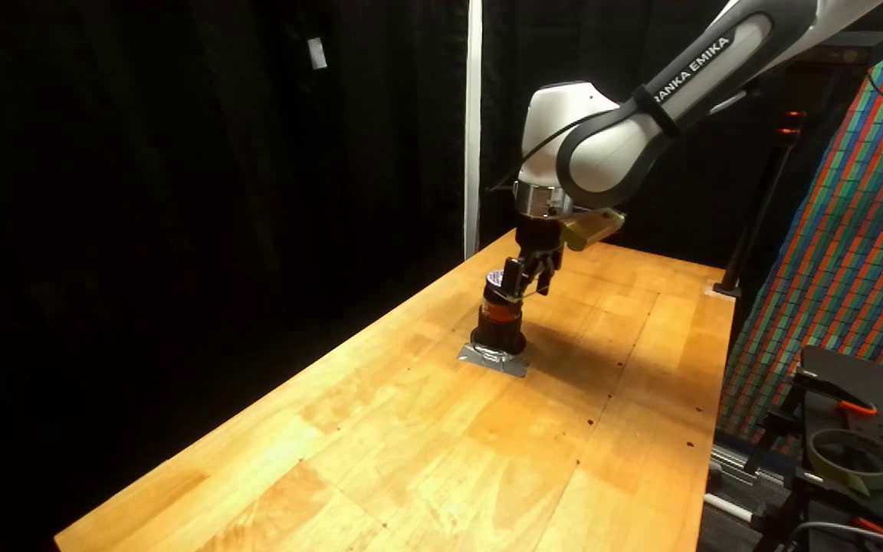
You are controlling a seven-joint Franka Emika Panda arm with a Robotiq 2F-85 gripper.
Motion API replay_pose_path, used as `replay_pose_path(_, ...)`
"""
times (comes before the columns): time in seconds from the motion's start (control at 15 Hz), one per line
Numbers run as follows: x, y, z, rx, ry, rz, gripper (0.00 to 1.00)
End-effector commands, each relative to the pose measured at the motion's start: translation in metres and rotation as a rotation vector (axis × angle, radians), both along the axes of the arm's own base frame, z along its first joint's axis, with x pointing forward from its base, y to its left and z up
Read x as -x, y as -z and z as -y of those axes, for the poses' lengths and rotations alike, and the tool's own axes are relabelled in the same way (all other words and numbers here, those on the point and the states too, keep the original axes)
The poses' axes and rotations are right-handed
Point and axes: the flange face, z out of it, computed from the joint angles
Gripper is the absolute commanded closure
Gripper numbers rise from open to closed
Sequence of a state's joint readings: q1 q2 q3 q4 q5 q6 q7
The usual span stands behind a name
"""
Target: Put the rubber band on the cup
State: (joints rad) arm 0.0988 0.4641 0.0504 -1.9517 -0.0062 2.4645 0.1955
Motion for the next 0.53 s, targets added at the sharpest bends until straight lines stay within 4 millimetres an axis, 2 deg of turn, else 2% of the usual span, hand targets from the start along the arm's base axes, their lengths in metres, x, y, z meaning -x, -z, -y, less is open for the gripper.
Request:
replay_pose_path(0.0,0.033,0.001,0.008,-0.013,0.021,0.041,0.0)
replay_pose_path(0.33,0.05,0.009,0.004,-0.019,0.019,0.178,0.0)
replay_pose_path(0.4,0.054,0.009,0.004,-0.023,0.024,0.213,0.25)
replay_pose_path(0.47,0.058,0.009,0.002,-0.028,0.022,0.247,0.25)
